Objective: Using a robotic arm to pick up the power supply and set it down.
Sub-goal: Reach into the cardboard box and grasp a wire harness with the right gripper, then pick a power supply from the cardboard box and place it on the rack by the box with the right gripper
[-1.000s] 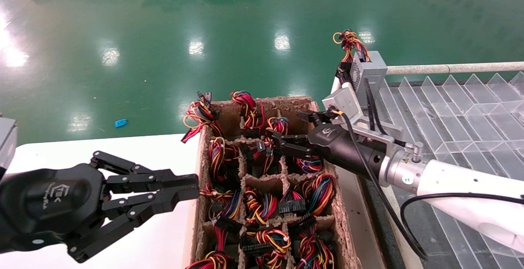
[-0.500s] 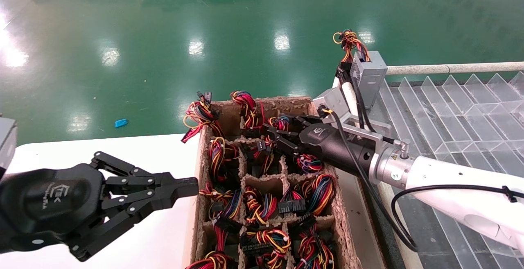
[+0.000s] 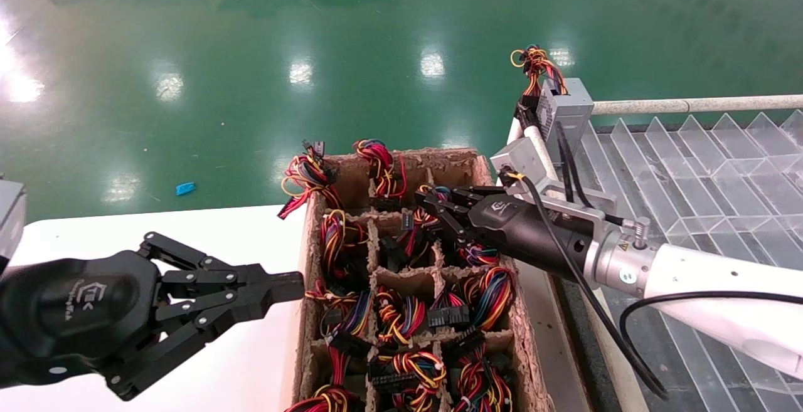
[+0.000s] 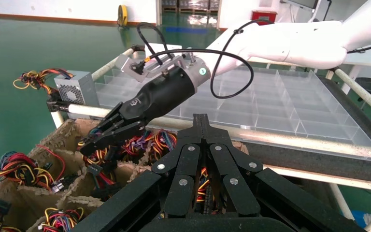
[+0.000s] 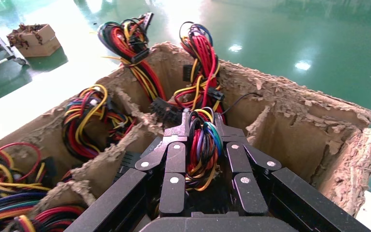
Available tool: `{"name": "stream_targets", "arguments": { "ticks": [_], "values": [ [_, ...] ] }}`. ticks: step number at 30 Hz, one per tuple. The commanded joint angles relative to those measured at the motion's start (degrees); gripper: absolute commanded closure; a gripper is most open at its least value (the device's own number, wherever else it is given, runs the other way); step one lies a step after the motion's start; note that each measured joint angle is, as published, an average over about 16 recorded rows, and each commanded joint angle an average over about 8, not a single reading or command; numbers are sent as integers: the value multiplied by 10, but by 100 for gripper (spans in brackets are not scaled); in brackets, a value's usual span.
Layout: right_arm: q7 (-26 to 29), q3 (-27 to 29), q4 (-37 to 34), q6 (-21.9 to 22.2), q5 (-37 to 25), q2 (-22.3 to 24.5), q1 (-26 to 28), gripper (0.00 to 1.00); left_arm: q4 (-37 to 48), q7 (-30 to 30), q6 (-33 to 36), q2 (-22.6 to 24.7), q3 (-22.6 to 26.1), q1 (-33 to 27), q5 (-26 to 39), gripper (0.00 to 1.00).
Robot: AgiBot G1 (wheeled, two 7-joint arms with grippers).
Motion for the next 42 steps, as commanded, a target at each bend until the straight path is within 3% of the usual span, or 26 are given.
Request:
{"name": "stream_targets", "arguments": {
  "ticks": [1, 11, 19, 33, 42],
  "values": [
    [5, 0, 10, 0, 0, 5, -3, 100, 0, 0, 0, 0, 0, 0, 0, 100],
    [16, 5, 66, 4, -4, 22, 0, 100, 0, 0, 0, 0, 0, 0, 0, 100],
    [2, 17, 93, -1, -3, 26, 34, 100, 0, 0, 0, 0, 0, 0, 0, 100],
    [-88, 63, 102, -20, 15, 22, 145, 100, 0, 0, 0, 0, 0, 0, 0, 100],
    [-124, 84, 98, -4, 1, 33, 184, 100, 0, 0, 0, 0, 0, 0, 0, 100]
  ]
}}
